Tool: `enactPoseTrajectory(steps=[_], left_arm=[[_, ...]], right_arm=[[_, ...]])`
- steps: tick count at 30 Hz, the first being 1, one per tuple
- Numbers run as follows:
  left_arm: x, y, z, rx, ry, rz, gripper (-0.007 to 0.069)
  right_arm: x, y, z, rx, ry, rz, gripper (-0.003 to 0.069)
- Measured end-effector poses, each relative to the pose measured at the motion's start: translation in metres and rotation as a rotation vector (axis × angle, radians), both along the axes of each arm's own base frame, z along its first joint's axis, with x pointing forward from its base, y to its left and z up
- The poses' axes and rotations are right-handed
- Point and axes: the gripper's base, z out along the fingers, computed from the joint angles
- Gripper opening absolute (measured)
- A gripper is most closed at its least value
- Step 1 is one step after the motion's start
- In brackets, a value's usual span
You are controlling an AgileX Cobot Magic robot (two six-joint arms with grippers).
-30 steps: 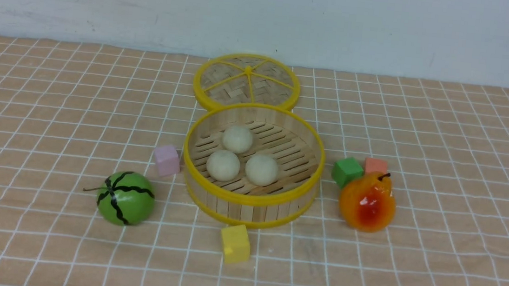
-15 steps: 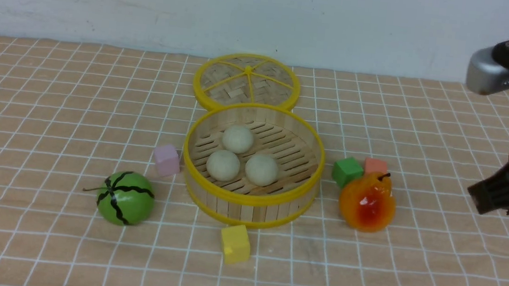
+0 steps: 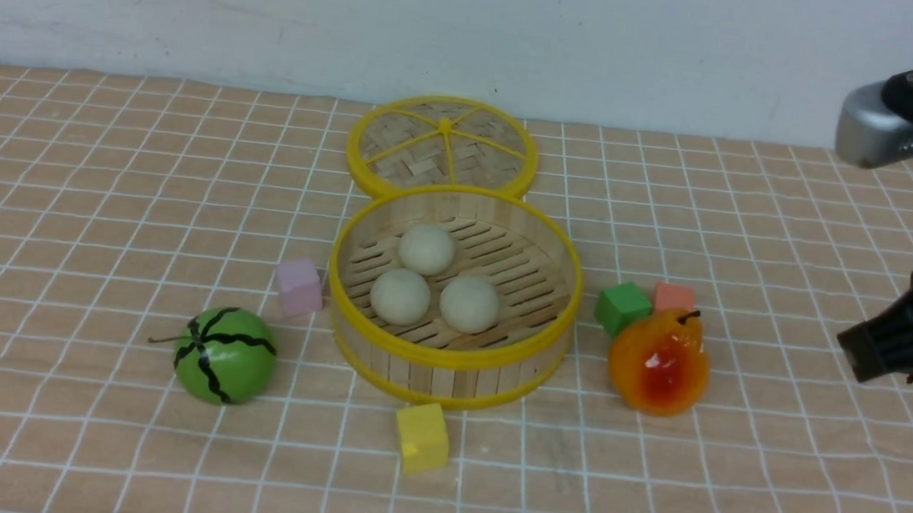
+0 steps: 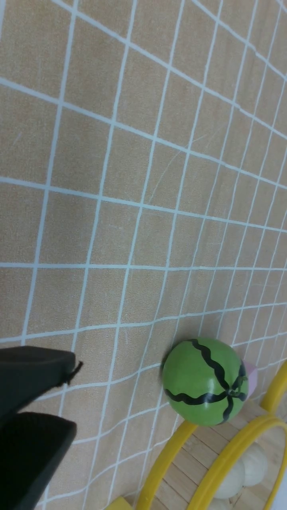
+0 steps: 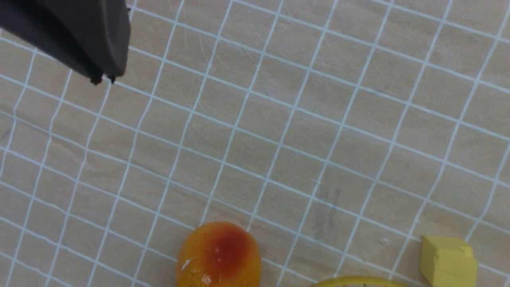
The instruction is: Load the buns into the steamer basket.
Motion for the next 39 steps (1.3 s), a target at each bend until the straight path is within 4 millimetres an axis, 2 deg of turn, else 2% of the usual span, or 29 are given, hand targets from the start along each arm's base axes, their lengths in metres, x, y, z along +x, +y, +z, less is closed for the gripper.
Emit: enactPoseTrajectory(steps=[4, 7, 10, 12, 13, 14, 17, 20, 21, 24, 26, 27, 32, 39], left_arm=[[0.0, 0.0, 0.0, 0.0, 0.0, 0.0, 0.0173], [0.0, 0.0, 0.0, 0.0, 0.0, 0.0, 0.0176], [0.0, 0.0, 0.0, 0.0, 0.0, 0.0, 0.0181], [0.0, 0.0, 0.0, 0.0, 0.0, 0.0, 0.0183], [0.0, 0.0, 0.0, 0.0, 0.0, 0.0, 0.0183], [0.0, 0.0, 0.0, 0.0, 0.0, 0.0, 0.0184], [0.0, 0.0, 0.0, 0.0, 0.0, 0.0, 0.0188], [0.0, 0.0, 0.0, 0.0, 0.0, 0.0, 0.0193], [0.0, 0.0, 0.0, 0.0, 0.0, 0.0, 0.0195], [0.0, 0.0, 0.0, 0.0, 0.0, 0.0, 0.0199], [0.0, 0.0, 0.0, 0.0, 0.0, 0.0, 0.02], [0.0, 0.0, 0.0, 0.0, 0.0, 0.0, 0.02], [0.0, 0.0, 0.0, 0.0, 0.0, 0.0, 0.0206], [0.0, 0.0, 0.0, 0.0, 0.0, 0.0, 0.0213]], right_arm=[[-0.001, -0.007, 0.005, -0.038, -0.048, -0.012, -0.001], [-0.004, -0.015, 0.014, 0.012, -0.132, -0.021, -0.001], [-0.015, -0.039, 0.023, 0.136, -0.319, -0.069, -0.001], [-0.032, -0.059, 0.019, 0.2, -0.448, -0.117, -0.001], [-0.033, -0.061, 0.019, 0.207, -0.47, -0.118, -0.001], [-0.047, -0.073, 0.007, 0.221, -0.533, -0.149, -0.001], [-0.079, -0.093, -0.033, 0.227, -0.629, -0.212, -0.001], [-0.104, -0.104, -0.079, 0.235, -0.667, -0.282, -0.0006], [-0.114, -0.108, -0.101, 0.238, -0.666, -0.317, -0.0005], [-0.132, -0.113, -0.15, 0.258, -0.654, -0.413, -0.0002], [-0.137, -0.115, -0.166, 0.265, -0.653, -0.441, -0.0001], [-0.142, -0.116, -0.183, 0.269, -0.659, -0.462, -0.0001], [-0.148, -0.116, -0.214, 0.283, -0.68, -0.477, 0.0001], [-0.147, -0.112, -0.213, 0.248, -0.712, -0.391, 0.0006]])
